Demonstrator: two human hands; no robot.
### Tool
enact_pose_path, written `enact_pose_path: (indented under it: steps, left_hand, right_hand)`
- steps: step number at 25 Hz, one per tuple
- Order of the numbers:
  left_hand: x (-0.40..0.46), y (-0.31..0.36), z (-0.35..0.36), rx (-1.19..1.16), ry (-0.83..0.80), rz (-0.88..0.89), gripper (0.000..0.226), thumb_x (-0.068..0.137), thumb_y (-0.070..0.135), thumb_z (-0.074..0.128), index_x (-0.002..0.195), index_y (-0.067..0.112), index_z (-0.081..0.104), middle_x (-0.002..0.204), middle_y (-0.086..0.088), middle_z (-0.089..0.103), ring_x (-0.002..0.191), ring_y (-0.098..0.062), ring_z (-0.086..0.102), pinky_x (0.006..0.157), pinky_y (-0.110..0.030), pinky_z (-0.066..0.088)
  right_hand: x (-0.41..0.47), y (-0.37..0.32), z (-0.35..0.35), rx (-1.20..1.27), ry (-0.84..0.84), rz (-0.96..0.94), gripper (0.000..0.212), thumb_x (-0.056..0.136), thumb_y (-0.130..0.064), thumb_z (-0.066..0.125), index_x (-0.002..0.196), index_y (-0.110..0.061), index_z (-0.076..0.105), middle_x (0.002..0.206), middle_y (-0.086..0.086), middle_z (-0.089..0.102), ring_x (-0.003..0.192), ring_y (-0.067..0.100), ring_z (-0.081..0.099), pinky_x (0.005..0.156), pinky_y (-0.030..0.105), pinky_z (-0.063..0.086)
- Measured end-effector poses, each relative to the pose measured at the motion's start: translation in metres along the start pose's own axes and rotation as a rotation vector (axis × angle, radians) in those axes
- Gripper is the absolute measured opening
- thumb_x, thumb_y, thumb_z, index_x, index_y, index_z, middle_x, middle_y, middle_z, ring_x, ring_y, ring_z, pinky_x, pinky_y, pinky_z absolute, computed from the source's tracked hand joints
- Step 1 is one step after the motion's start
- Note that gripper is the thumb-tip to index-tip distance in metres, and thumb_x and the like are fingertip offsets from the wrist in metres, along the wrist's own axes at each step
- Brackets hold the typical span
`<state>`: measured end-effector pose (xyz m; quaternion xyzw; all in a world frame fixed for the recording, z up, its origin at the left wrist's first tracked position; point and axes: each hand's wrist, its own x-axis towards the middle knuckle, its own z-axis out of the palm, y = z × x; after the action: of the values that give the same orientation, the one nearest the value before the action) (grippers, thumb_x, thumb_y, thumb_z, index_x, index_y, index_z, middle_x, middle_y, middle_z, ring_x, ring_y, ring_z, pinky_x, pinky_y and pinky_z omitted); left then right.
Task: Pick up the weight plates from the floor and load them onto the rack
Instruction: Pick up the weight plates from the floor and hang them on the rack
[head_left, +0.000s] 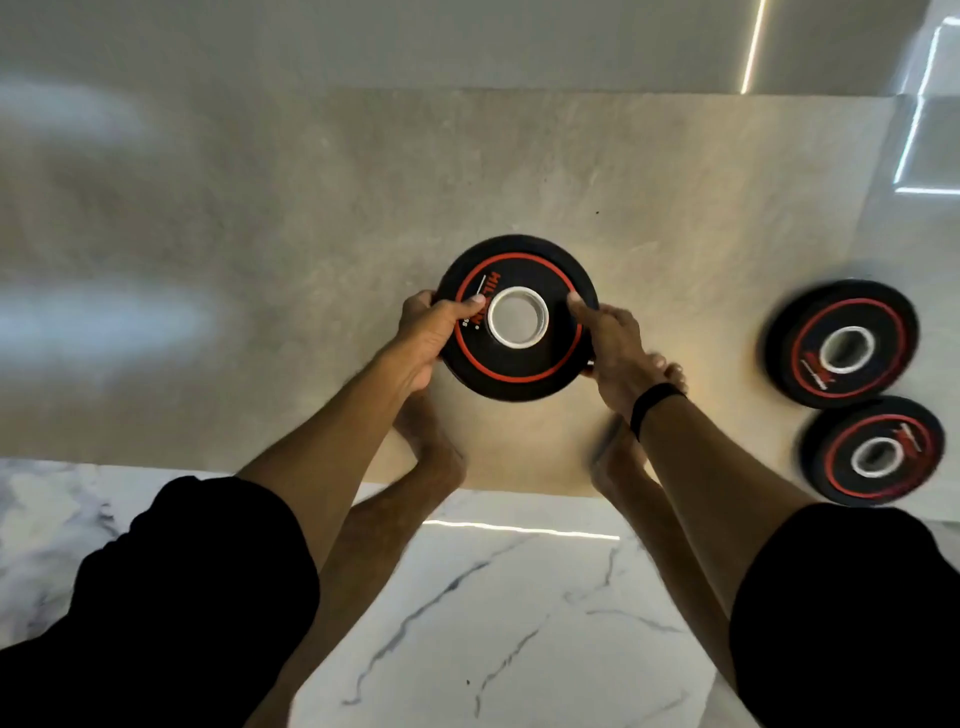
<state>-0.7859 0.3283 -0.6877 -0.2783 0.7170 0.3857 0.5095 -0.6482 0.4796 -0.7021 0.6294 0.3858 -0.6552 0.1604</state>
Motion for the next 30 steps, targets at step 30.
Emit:
enact_pose_path:
  steps: [30]
  left_hand:
    - [-0.745, 0.187, 0.145, 0.717, -0.762, 0.995, 0.028, 0.080, 0.013, 0.079, 0.103, 0.002, 0.067, 0.098, -0.017, 0.072, 0.088, -0.028, 0.070, 0.068, -0.037, 0.059]
  right_hand:
    - [-0.728, -0.080, -0.289, 0.625, 0.698, -0.862, 0.054, 0.078, -0.003, 0.079, 0.119, -0.011, 0.045, 0.102, 0.011, 0.063, 0.085, 0.021, 0.065, 0.062, 0.026, 0.053]
